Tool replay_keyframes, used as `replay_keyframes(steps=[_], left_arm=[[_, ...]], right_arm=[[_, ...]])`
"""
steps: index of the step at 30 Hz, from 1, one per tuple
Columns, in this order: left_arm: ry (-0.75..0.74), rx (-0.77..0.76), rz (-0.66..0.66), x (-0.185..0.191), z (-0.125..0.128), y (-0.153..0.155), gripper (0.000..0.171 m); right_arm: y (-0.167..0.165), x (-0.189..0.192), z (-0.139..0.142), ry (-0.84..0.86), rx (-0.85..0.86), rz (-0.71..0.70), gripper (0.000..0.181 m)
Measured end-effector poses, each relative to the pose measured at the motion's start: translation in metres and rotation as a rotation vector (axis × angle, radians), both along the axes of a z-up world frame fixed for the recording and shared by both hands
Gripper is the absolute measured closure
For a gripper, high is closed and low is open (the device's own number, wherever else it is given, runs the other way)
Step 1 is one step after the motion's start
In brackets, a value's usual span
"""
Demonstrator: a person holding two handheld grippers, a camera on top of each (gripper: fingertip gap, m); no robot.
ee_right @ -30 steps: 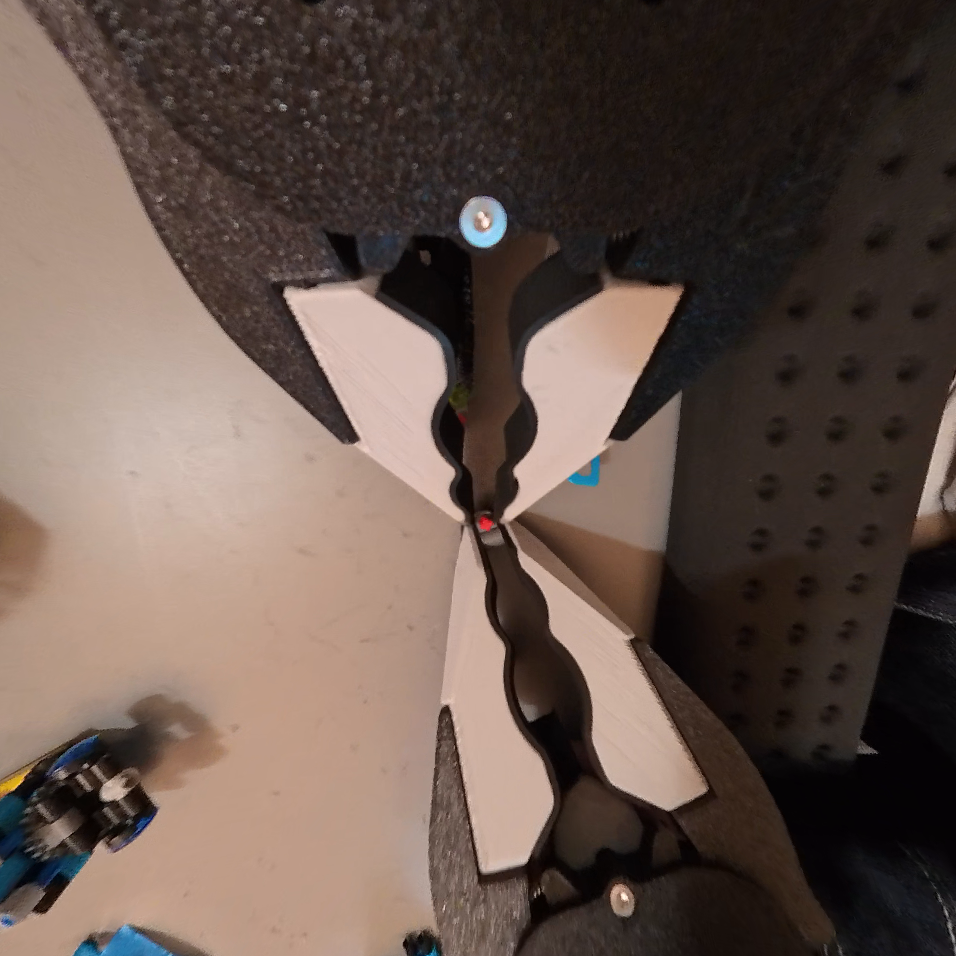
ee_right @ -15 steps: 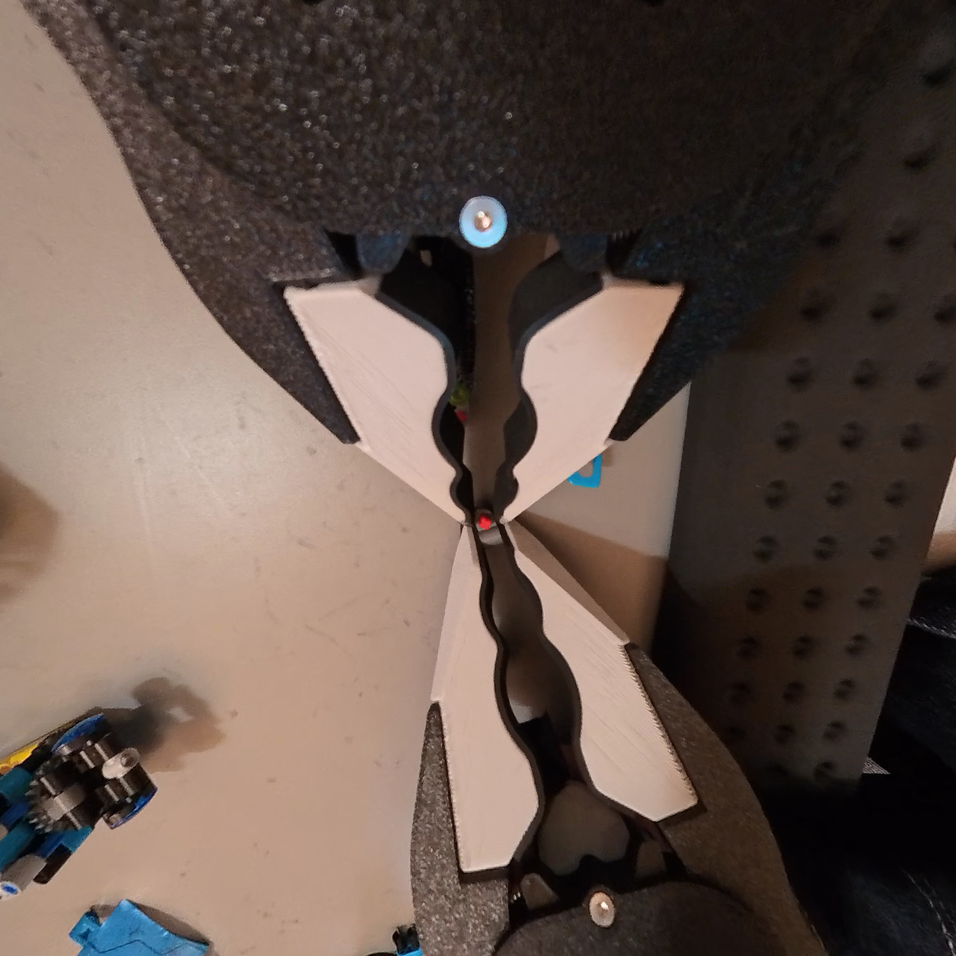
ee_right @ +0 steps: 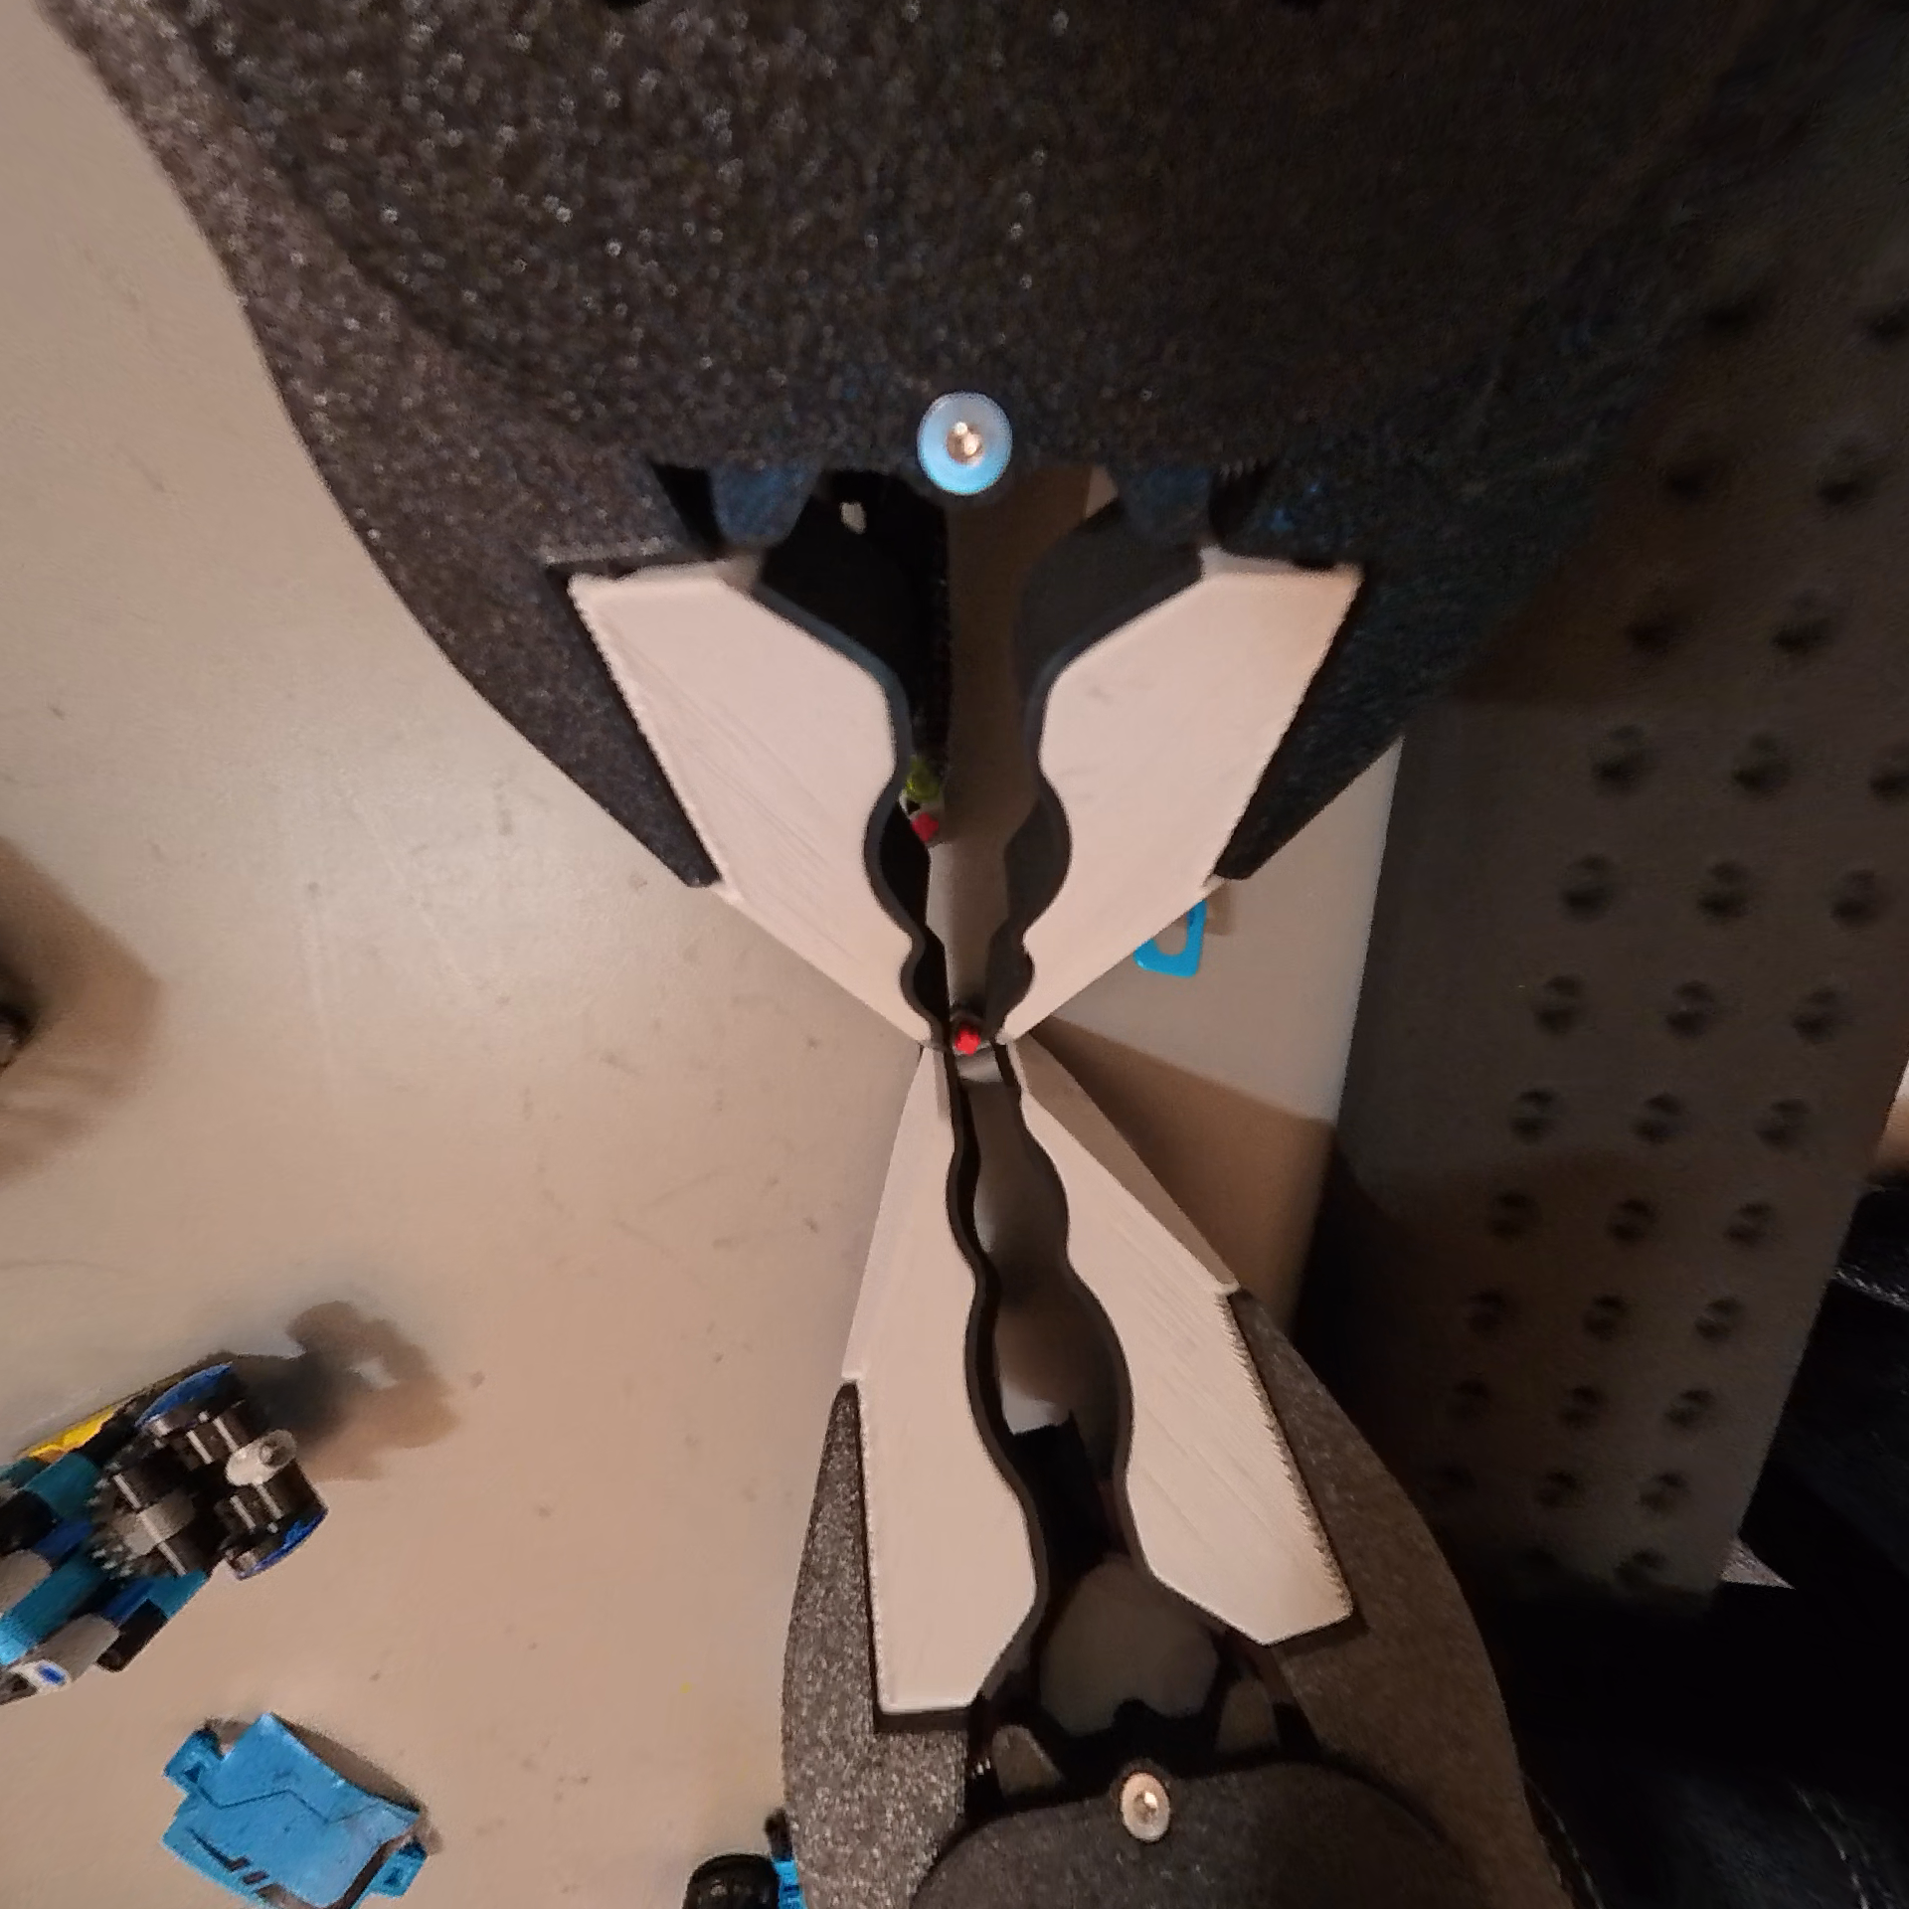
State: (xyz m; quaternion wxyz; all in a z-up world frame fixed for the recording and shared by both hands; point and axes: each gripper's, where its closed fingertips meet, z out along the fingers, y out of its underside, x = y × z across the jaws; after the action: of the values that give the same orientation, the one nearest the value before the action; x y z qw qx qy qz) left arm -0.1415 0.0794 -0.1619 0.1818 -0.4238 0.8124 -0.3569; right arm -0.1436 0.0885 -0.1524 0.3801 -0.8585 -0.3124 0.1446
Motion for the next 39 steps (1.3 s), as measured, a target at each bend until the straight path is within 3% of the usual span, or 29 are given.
replay_keyframes(steps=[17,27,34,39], left_arm=[[-0.001,0.0,-0.002,-0.0002,0.0,-0.0005,0.164],[-0.004,0.004,-0.001,-0.0002,0.0002,-0.0005,0.164],[0.004,-0.009,0.006,0.0003,0.0002,0.0002,0.165],[0.021,-0.033,0.014,-0.0002,-0.0001,0.0004,0.165]], right_arm=[[0.0006,-0.0023,0.0019,0.033,0.007,0.007,0.178],[0.002,-0.0033,0.0025,0.201,-0.128,-0.053,0.179],[0.003,-0.0024,0.0037,0.031,-0.015,-0.063,0.181],[0.0038,-0.003,0.0049,0.073,-0.02,-0.077,0.181]])
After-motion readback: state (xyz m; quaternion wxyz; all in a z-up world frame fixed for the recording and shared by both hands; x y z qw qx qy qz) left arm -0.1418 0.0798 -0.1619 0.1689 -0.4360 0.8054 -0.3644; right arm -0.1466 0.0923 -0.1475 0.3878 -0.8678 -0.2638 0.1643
